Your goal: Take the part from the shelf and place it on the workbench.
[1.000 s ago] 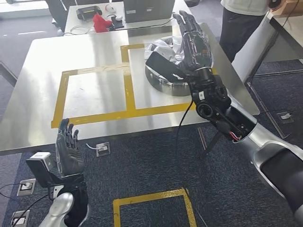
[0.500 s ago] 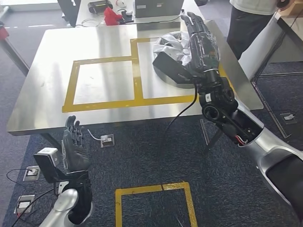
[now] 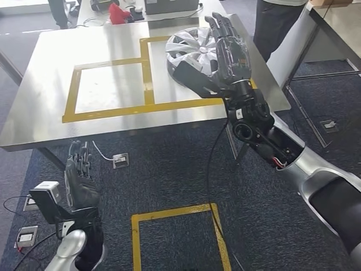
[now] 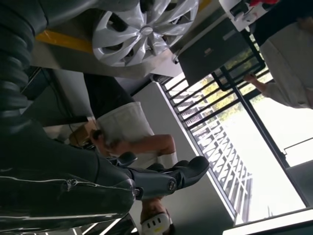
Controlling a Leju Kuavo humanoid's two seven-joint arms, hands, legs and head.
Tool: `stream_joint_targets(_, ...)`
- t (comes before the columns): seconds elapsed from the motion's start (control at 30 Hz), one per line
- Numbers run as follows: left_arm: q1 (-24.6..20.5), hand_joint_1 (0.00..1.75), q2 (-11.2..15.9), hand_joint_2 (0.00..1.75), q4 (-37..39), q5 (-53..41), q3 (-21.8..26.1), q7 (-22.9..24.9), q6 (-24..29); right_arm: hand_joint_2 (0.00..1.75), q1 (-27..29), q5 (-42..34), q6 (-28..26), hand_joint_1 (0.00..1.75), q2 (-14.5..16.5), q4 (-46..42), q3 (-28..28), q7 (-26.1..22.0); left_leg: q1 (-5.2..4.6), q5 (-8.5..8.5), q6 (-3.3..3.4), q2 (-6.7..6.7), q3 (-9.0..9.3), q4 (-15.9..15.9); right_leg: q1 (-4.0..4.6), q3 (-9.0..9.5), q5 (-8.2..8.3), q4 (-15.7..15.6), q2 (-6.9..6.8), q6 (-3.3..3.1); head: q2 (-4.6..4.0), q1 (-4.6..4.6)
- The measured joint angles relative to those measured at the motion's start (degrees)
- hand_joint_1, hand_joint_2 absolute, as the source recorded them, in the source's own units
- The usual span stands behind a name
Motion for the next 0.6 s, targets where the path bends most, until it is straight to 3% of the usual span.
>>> stream_joint_targets(0.07,-0.1,0.0,0.0,0.0,0.0,0.0,0.0,0.0,0.0,1.75,0.0,0.0,-0.1,0.0,0.0,0.0,0.0,0.0,-0.4,-0.4,0.46,-0.12,1.71,-3.5,-0.11,-0.18,1.11,-0.4,-0.09,0.72,0.0,0.08)
stream_joint_targets(0.13,-0.1,0.0,0.0,0.0,0.0,0.0,0.0,0.0,0.0,1.75,0.0,-0.1,-0.2,0.0,0.0,0.0,0.0,0.0,-0.25,0.79,1.11,0.01,1.12,-4.0,-0.16,-0.58,1.13,-0.6,-0.05,1.41,0.0,0.04)
stream_joint_targets(0.17,-0.2,0.0,0.0,0.0,0.0,0.0,0.0,0.0,0.0,1.75,0.0,-0.1,-0.2,0.0,0.0,0.0,0.0,0.0,-0.14,1.39,1.53,0.14,0.67,-4.4,-0.13,-1.12,-0.26,0.4,-0.01,1.63,0.0,0.13)
stream_joint_targets(0.2,-0.2,0.0,-0.1,0.0,0.0,0.0,0.0,0.0,0.0,1.75,0.0,-0.1,-0.2,0.0,-0.1,0.0,0.0,0.0,0.02,2.1,1.94,0.26,0.05,-4.6,-0.11,-1.97,-2.69,2.8,0.03,1.81,0.0,0.32)
stream_joint_targets(0.27,-0.1,0.0,-0.1,0.0,0.0,0.1,0.0,0.0,0.0,1.75,0.1,-0.2,-0.2,0.0,-0.1,0.0,-0.1,0.0,-0.09,3.27,2.35,0.33,-1.59,-4.4,-0.17,-4.01,-8.45,10.5,0.03,1.99,0.0,0.86)
stream_joint_targets(0.3,-0.1,0.0,-0.2,0.0,0.0,0.1,0.0,0.0,0.0,1.75,0.1,-0.2,-0.2,0.0,-0.1,0.0,0.0,0.0,-0.14,3.85,2.39,0.33,-2.5,-4.3,-0.18,-4.72,-9.99,14.3,0.04,2.09,0.0,1.06)
stream_joint_targets(0.33,-0.1,0.0,-0.2,0.0,0.0,0.1,0.0,0.0,0.0,1.75,0.2,-0.2,-0.3,0.0,-0.2,0.0,0.0,0.0,-0.19,4.42,2.38,0.34,-3.45,-4.1,-0.17,-4.76,-10.03,16.7,0.04,2.14,0.01,1.24)
stream_joint_targets(0.37,0.0,0.0,-0.2,0.0,0.0,0.2,0.0,0.0,0.0,1.75,0.2,-0.2,-0.3,0.0,-0.2,0.0,0.0,0.0,-0.21,4.96,2.31,0.34,-4.43,-3.8,-0.17,-3.9,-8.78,17.2,0.03,2.13,0.01,1.42)
stream_joint_targets(0.43,0.0,0.0,-0.2,0.0,0.0,0.3,0.0,0.0,0.0,1.75,0.2,-0.3,-0.4,0.0,-0.2,0.0,-0.1,0.1,-0.21,5.83,2.05,0.33,-6.14,-3.1,-0.14,0.54,-5.64,12.1,0.03,1.89,0.01,1.81)
stream_joint_targets(0.47,-0.1,0.0,-0.2,0.0,0.0,0.3,0.0,0.0,0.0,1.75,0.2,-0.3,-0.4,0.0,-0.2,0.0,-0.1,0.2,-0.27,6.22,1.84,0.32,-6.78,-2.8,-0.01,3.52,-5.45,7.9,0.04,1.67,0.0,2.0)
stream_joint_targets(0.53,-0.1,0.0,-0.2,0.0,0.0,0.3,0.0,-0.1,0.0,0.87,0.2,-0.3,-0.5,0.0,-0.2,-0.1,-0.2,0.1,-0.27,7.1,1.3,0.31,-7.41,-2.6,0.36,7.49,-6.73,1.4,0.09,1.11,0.01,2.1)
stream_joint_targets(0.6,-0.1,0.0,-0.2,0.0,0.0,0.3,0.0,-0.1,0.0,0.87,0.2,-0.3,-0.6,0.0,-0.2,-0.2,-0.3,0.1,-0.27,8.07,0.68,0.29,-7.62,-3.0,0.49,7.98,-6.84,-0.4,0.12,0.5,0.01,2.07)
